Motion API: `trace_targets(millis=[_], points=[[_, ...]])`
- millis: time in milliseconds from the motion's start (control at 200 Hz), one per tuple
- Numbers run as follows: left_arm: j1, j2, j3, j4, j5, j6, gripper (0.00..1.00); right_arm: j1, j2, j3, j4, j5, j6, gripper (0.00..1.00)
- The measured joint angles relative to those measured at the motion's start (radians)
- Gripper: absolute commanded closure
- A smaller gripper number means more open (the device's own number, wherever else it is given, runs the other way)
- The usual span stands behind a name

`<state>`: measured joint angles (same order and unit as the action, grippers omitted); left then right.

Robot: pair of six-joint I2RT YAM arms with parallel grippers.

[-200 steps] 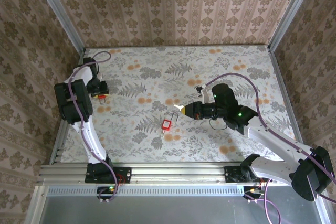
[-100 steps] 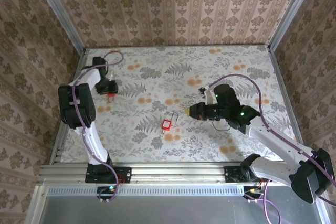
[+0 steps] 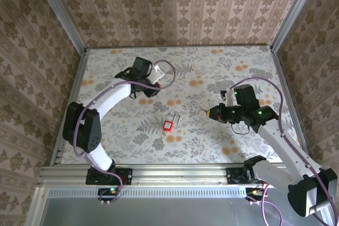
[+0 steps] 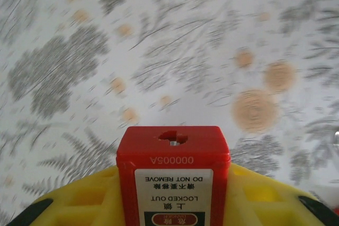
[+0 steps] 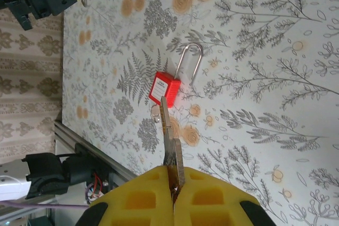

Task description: Unlock with the key

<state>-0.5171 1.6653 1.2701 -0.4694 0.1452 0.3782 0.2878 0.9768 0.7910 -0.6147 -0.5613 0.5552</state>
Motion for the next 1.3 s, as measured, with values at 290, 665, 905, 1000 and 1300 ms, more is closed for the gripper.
trace_targets(millis=[290, 665, 905, 1000, 1300], points=[[-0.076, -0.118, -0.213, 0.144, 0.133, 0.227, 0.83, -0.002, 0.017, 0.008, -0.072, 0.0, -0.06, 1.0], [-0.234, -0.126, -0.181, 0.092, 0.193, 0.373, 0.89, -0.002, 0.049, 0.011, -0.024, -0.116, -0.097, 1.0], [-0.356, -0.126, -0.141, 0.037, 0.195, 0.412, 0.96, 0.032, 0.072, 0.011, 0.037, -0.134, -0.104, 1.0], [-0.375, -0.126, -0.133, 0.027, 0.195, 0.42, 0.96, 0.044, 0.08, 0.011, 0.051, -0.136, -0.105, 1.0], [-0.4, -0.126, -0.116, 0.019, 0.165, 0.431, 0.97, 0.083, 0.097, 0.01, 0.111, -0.142, -0.096, 1.0]])
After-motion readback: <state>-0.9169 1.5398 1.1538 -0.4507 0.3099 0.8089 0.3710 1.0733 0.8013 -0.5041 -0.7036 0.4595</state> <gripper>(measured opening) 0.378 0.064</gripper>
